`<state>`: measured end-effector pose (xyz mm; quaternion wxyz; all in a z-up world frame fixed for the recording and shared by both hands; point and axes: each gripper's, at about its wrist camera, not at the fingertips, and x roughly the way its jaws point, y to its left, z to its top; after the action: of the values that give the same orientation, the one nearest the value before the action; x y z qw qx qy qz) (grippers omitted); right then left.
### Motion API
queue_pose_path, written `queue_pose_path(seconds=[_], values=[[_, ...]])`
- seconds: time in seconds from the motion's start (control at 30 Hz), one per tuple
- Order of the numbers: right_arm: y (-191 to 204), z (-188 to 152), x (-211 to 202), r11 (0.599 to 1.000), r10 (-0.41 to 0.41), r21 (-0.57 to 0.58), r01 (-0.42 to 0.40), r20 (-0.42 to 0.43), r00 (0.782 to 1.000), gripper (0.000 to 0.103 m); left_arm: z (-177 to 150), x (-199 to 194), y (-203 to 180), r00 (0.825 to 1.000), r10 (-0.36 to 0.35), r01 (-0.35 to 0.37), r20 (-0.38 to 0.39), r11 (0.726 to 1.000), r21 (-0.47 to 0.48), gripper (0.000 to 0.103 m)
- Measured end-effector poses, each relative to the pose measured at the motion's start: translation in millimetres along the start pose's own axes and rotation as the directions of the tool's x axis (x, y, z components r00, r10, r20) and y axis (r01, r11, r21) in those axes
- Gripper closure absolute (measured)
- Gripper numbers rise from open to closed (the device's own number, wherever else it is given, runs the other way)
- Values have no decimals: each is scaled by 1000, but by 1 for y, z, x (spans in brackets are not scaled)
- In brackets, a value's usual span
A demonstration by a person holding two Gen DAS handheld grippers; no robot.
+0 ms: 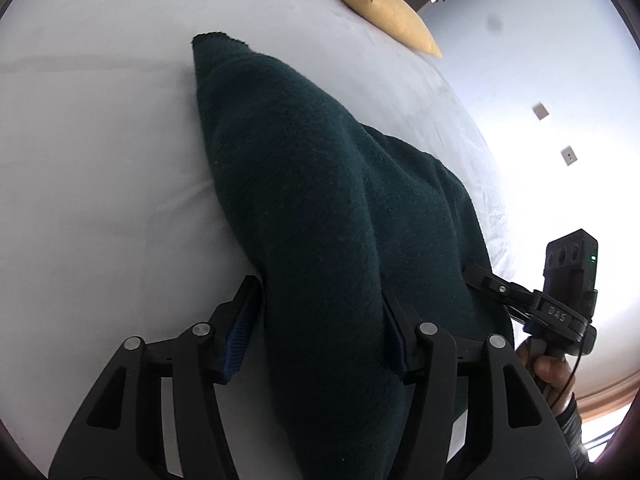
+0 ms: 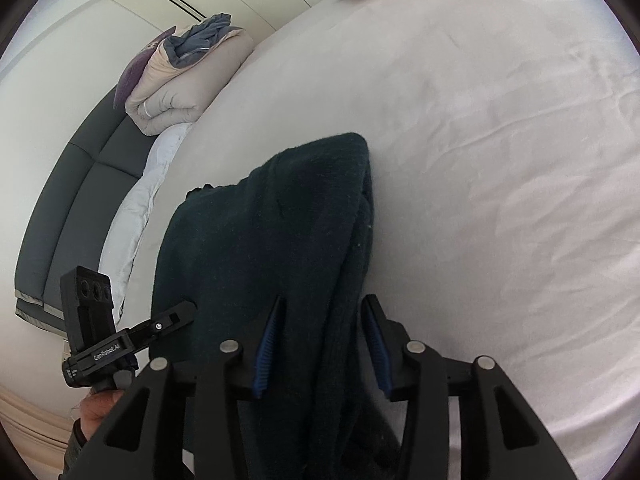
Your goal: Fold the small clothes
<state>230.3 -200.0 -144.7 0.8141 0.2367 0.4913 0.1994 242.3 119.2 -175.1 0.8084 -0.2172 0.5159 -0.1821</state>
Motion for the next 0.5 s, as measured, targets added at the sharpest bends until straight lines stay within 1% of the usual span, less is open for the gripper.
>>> queue_pose_path(seconds=[0.07,0.13,0.2,0.23,0.27,0.33,0.4,0.43,0.47,0.5], values=[[9,-1,-11,1000,5,-29,-4,28,1000,57,-1,0,2,1000,3,-3,7,1000,-4,46],[20,-4,-24,997,-8,-81,12,56,998,57,-3,-3,3,1000,10,-10,11,1000,-4,45],[25,-9,-30,994,-22,-108,29,62,998,56,-5,-5,3,1000,18,-18,12,1000,-3,44],[24,-13,-30,994,-30,-108,35,54,998,53,-7,-5,3,1000,19,-19,13,1000,-3,43],[21,-18,-27,994,-52,-95,54,25,998,53,-8,-6,4,1000,21,-20,13,1000,-5,40],[13,-27,-22,994,-72,-84,70,-11,997,51,-11,-5,5,1000,15,-15,11,1000,-12,39],[4,-41,-19,997,-58,-53,57,-31,998,48,-12,-6,7,1000,11,-11,7,1000,-16,38],[1,-46,-18,998,-45,-35,43,-37,998,49,-12,-6,7,1000,15,-15,3,1000,-13,38],[-2,-49,-17,1000,-27,-14,27,-42,999,50,-8,-3,4,1000,23,-23,-5,1000,-6,39],[-4,-51,-16,1000,-3,19,4,-49,999,58,-6,-3,3,1000,28,-28,-13,1000,0,40]])
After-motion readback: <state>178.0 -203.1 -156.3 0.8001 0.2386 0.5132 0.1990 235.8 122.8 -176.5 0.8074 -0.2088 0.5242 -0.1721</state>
